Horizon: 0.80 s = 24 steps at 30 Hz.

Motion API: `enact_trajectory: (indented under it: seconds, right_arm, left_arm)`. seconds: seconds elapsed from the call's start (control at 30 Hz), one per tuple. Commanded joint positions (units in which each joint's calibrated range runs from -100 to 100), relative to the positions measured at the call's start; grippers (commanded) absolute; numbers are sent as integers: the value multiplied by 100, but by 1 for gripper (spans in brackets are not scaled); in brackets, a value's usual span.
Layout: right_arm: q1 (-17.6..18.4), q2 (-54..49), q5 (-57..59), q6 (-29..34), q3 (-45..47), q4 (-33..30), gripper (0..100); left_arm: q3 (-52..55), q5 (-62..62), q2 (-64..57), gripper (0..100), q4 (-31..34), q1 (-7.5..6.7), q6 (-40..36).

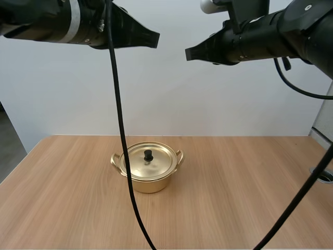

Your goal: Open the pot, put the car inside, and close it

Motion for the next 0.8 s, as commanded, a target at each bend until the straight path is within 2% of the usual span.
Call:
enact_trajectory:
  seconds: [0.0, 0.07, 0.13, 0.23, 0.37, 0.43, 0.6, 0.77]
  right_arm:
    - [1, -54, -264, 1172, 14, -390, 0]
    - [1, -194, -230, 1069, 14, -121, 0]
    - [1, -413, 106, 576, 14, 234, 0]
    - [-8, -825, 396, 236, 14, 587, 0]
    - [-45, -1444, 441, 97, 14, 690, 0]
    - [-45, -1779, 423, 98, 140, 699, 0]
    - [-45, -2618, 348, 98, 1166, 722, 0]
    - [-45, -3493, -886, 16, 2480, 630, 0]
  left_arm:
    - [5, -22, 5, 0, 514, 2, -396]
    - [5, 176, 5, 0, 273, 2, -551]
    - [5, 391, 5, 0, 106, 2, -577]
    - [5, 645, -54, 0, 81, 2, -664]
    - [5, 845, -389, 0, 68, 2, -1202]
    - [5, 866, -607, 0, 68, 2, -1203]
    - [600, 515, -1454, 0, 39, 2, -1203]
    - [1988, -713, -2404, 0, 61, 2, -1203]
